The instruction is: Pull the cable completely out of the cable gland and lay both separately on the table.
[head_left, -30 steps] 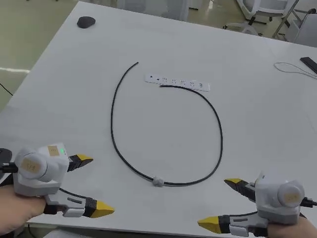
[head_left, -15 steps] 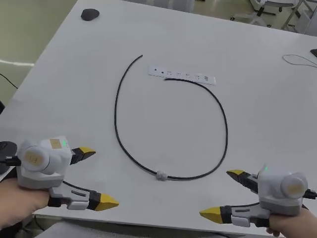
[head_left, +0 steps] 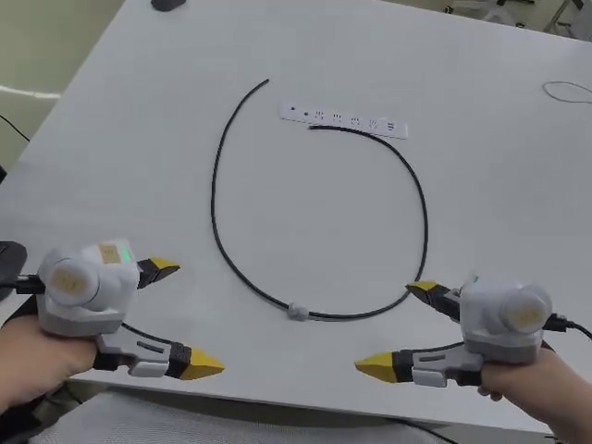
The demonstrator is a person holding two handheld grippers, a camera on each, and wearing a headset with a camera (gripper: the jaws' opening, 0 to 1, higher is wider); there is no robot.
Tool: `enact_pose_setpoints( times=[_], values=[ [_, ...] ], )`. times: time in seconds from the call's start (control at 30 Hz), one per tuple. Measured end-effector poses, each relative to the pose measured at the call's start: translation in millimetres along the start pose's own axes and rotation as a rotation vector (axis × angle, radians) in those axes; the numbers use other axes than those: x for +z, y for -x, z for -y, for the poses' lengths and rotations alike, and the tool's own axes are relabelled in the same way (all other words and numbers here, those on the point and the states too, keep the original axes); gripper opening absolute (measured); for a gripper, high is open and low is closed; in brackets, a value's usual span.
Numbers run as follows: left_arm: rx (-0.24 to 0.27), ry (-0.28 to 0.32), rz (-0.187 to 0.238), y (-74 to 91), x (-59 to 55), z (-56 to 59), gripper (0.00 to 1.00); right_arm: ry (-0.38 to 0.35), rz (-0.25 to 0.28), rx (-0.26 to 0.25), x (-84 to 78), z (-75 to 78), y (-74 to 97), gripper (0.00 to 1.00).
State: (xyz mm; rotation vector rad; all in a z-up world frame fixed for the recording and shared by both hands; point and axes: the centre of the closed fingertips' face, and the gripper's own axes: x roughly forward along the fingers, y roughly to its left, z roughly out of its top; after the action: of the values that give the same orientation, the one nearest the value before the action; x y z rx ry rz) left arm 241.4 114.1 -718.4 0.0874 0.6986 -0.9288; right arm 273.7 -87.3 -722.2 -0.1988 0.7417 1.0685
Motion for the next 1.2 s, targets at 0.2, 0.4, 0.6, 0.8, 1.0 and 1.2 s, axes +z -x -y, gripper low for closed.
enact_pose_setpoints(
  times=[0.2,0.4,0.6,0.8,1.0,1.2],
  values=[
    [0.015,-0.001,-0.006,-0.8,-0.9,-0.4,0.98,0.032,-0.016,0.011,6.9,8.0,-10.0,0.95],
    [0.044,0.014,-0.021,-1.1,-5.7,-2.9,0.99,0.071,-0.046,0.034,15.8,9.5,-27.6,0.86],
    [0.048,0.028,-0.021,-4.0,-6.8,-0.8,0.99,0.120,-0.088,0.057,22.0,9.8,-46.4,0.80],
    [0.062,0.025,-0.027,-6.9,-6.2,-3.5,0.99,0.164,-0.131,0.061,22.8,12.0,-63.5,0.72],
    [0.051,0.026,-0.002,-6.3,-2.9,-2.1,0.98,0.183,-0.186,0.096,13.9,6.4,-79.2,0.64],
    [0.039,0.021,-0.010,-6.8,-7.1,1.4,0.98,0.199,-0.220,0.116,7.0,1.8,-93.5,0.55]
  ],
)
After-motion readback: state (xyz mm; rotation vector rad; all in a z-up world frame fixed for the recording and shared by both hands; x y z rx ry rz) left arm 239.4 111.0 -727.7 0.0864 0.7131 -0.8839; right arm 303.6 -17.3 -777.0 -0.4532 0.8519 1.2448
